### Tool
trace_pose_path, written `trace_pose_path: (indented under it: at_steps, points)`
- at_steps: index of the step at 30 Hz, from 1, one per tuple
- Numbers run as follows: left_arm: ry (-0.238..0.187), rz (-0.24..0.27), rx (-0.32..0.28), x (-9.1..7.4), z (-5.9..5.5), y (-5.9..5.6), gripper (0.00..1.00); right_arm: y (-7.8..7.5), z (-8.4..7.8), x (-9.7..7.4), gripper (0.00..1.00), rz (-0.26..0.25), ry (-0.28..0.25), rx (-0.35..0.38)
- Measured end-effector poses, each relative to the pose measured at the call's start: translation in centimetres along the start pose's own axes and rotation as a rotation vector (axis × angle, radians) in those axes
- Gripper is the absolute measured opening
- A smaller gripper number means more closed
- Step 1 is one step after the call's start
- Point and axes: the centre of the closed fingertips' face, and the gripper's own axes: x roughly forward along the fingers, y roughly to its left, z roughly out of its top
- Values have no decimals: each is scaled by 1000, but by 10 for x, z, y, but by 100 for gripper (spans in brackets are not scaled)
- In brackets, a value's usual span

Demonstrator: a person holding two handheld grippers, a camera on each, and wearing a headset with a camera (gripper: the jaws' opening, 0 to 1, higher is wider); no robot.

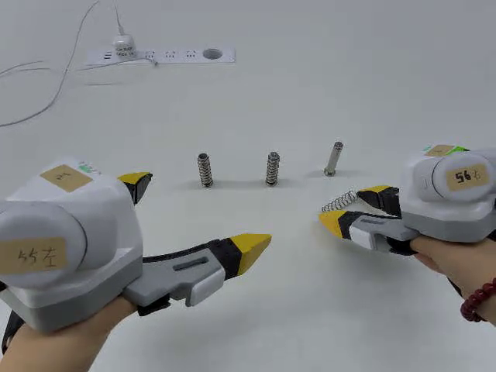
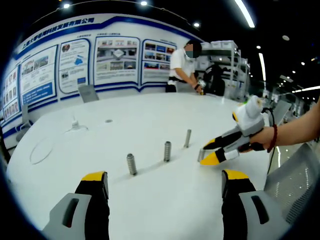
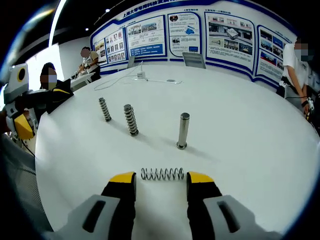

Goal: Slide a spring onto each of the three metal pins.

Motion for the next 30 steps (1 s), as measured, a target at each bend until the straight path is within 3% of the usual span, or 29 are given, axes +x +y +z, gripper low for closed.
trace_pose_path:
  at_steps: [4, 16, 27, 30]
  points:
    - [-7, -6, -10, 0, 1, -1, 96, -1, -2, 0, 39, -5, 3, -4]
    - [25, -10, -7, 0, -7, 0, 95, -2, -1, 2, 35, -13, -15, -4]
    - [47, -22, 1, 2, -8, 0, 92, 1, 5, -2, 33, -4, -37, -68]
    - [65, -39, -6, 3, -8, -1, 86, 4, 8, -5, 33, 4, -46, -99]
